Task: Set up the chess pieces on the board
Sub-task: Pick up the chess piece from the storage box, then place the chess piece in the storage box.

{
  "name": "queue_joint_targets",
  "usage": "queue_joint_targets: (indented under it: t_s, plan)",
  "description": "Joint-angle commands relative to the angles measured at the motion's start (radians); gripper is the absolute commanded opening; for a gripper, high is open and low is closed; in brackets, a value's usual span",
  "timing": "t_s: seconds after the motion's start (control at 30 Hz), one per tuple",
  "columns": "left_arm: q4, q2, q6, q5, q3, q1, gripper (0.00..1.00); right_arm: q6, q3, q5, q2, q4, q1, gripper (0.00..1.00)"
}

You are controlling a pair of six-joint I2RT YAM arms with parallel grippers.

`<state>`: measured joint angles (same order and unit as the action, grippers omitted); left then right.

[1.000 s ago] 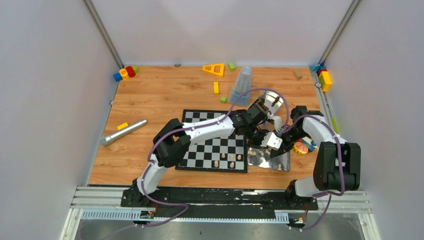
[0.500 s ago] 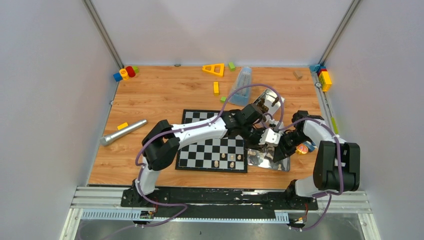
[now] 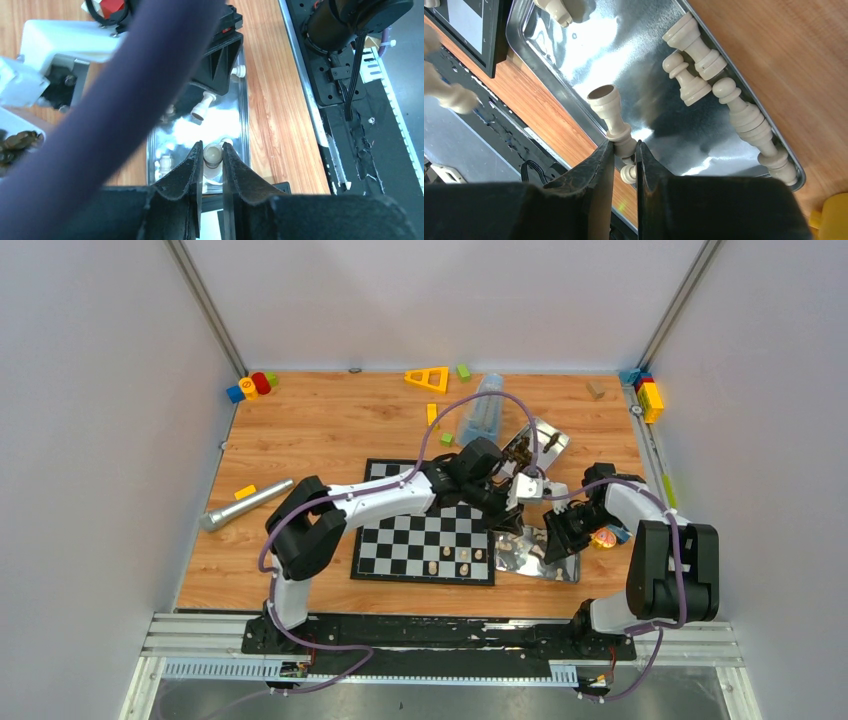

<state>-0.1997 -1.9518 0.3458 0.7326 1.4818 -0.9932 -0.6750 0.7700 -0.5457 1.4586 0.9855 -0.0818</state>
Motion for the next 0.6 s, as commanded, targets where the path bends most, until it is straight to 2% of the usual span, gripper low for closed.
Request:
queue_joint_targets:
  t_s: [0.0, 0.2, 0.4, 0.5, 0.57]
  plan:
    - [0.099, 0.121, -0.063, 0.065, -0.050, 0.029, 0.02, 0.003, 0.015, 0.001, -0.003, -0.019, -0.004, 0.02]
    - [0.153, 0.237, -0.087, 0.065, -0.162, 0.086, 0.01, 0.015, 0.034, -0.027, 0.031, -0.028, -0.003, 0.02]
    - [0.258, 0.267, -0.169, 0.062, -0.233, 0.118, 0.00, 0.078, 0.041, -0.008, 0.067, -0.074, -0.001, 0.07]
    - [0.318, 0.246, -0.239, 0.070, -0.234, 0.119, 0.00, 0.097, 0.026, 0.008, 0.064, -0.100, -0.001, 0.19]
    - [0.345, 0.227, -0.274, 0.066, -0.226, 0.119, 0.00, 0.101, 0.023, 0.010, 0.040, -0.102, -0.001, 0.35]
